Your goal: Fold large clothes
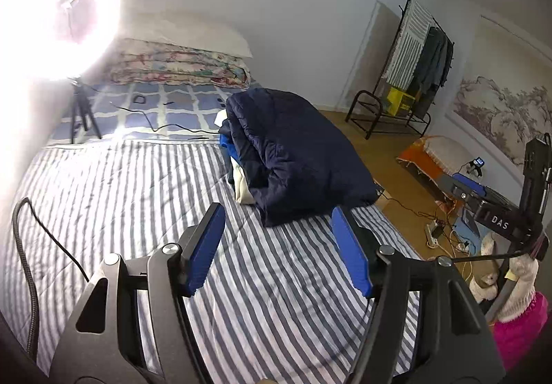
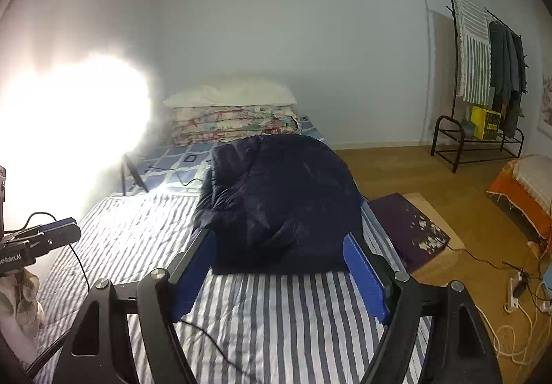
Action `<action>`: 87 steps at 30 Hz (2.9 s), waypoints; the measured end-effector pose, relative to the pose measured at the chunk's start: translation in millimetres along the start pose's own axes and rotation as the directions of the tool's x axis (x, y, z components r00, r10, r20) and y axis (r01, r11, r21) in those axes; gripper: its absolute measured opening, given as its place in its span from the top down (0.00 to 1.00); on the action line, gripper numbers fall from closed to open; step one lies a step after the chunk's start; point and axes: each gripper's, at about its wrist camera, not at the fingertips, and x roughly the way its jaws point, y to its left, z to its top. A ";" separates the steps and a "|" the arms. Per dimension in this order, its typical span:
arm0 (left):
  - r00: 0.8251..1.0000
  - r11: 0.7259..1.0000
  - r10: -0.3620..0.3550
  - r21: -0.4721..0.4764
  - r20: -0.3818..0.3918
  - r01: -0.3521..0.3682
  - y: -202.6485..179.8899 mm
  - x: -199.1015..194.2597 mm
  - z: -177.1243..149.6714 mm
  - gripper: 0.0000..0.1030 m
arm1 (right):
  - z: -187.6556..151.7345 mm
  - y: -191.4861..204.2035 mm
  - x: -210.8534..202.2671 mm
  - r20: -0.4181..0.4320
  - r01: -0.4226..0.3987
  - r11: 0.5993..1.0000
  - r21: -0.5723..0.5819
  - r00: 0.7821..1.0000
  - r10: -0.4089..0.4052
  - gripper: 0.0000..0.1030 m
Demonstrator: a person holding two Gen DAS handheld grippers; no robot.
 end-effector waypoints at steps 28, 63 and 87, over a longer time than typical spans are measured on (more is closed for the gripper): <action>0.966 0.976 0.193 0.069 0.170 -0.207 -102.5 -178.1 -126.8 0.00 | -109.9 12.3 -189.0 0.046 0.071 0.996 0.054 0.996 -0.074 0.00; 0.967 0.970 0.217 0.078 0.136 -0.228 -98.0 -156.5 -151.2 0.00 | -149.3 6.0 -164.4 0.048 0.127 0.989 0.082 0.990 -0.131 0.00; 0.970 0.974 0.201 0.075 0.136 -0.212 -104.3 -161.3 -150.0 0.00 | -150.3 5.4 -166.4 0.053 0.129 0.988 0.081 0.990 -0.134 0.00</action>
